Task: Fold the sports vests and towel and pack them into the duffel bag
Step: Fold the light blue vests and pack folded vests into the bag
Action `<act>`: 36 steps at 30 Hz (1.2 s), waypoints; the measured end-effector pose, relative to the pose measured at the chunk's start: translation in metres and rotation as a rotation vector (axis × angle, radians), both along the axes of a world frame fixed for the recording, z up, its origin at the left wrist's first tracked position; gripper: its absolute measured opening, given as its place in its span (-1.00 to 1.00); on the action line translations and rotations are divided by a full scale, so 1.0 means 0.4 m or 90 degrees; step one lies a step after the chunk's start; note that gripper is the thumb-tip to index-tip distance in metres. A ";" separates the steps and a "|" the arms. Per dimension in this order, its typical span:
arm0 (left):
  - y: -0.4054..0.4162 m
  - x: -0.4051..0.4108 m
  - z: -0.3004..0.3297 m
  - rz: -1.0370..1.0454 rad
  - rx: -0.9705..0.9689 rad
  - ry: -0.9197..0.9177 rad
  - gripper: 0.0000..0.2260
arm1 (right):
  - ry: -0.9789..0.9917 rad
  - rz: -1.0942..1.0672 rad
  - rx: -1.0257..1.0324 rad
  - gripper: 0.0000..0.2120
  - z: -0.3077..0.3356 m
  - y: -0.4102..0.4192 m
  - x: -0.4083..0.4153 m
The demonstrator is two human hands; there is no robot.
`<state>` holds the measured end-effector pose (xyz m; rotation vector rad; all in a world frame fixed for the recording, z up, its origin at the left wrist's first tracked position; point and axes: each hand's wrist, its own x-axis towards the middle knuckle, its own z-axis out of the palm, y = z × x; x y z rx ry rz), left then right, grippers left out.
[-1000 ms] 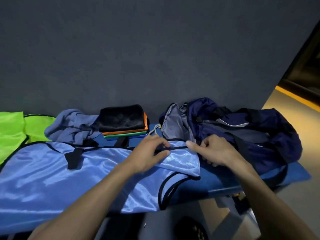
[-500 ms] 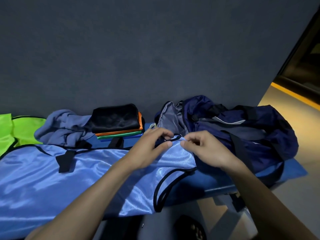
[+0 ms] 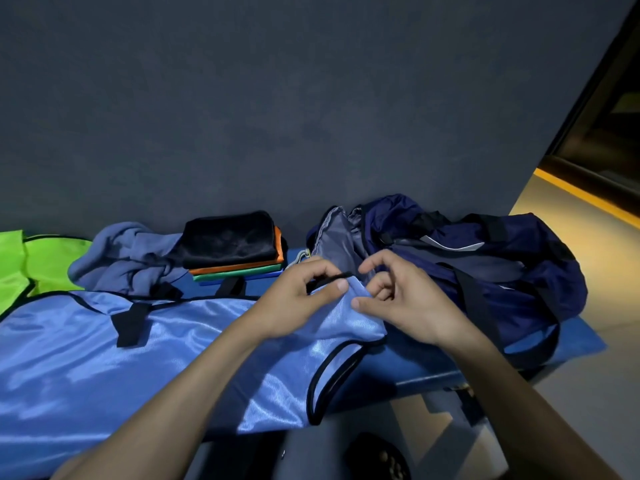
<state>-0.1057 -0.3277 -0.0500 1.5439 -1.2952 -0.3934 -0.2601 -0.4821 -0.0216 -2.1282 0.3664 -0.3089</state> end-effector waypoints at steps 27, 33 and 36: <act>-0.035 0.038 -0.017 0.088 0.105 -0.099 -0.83 | 0.277 -0.207 -0.224 -0.54 -0.066 -0.036 0.069; -0.045 0.037 -0.014 0.180 0.126 -0.333 -0.85 | 0.084 -0.056 -0.185 -0.88 -0.062 0.005 0.059; -0.035 0.043 -0.012 0.164 0.158 -0.398 -0.79 | 0.061 -0.024 -0.161 -0.84 -0.060 0.020 0.057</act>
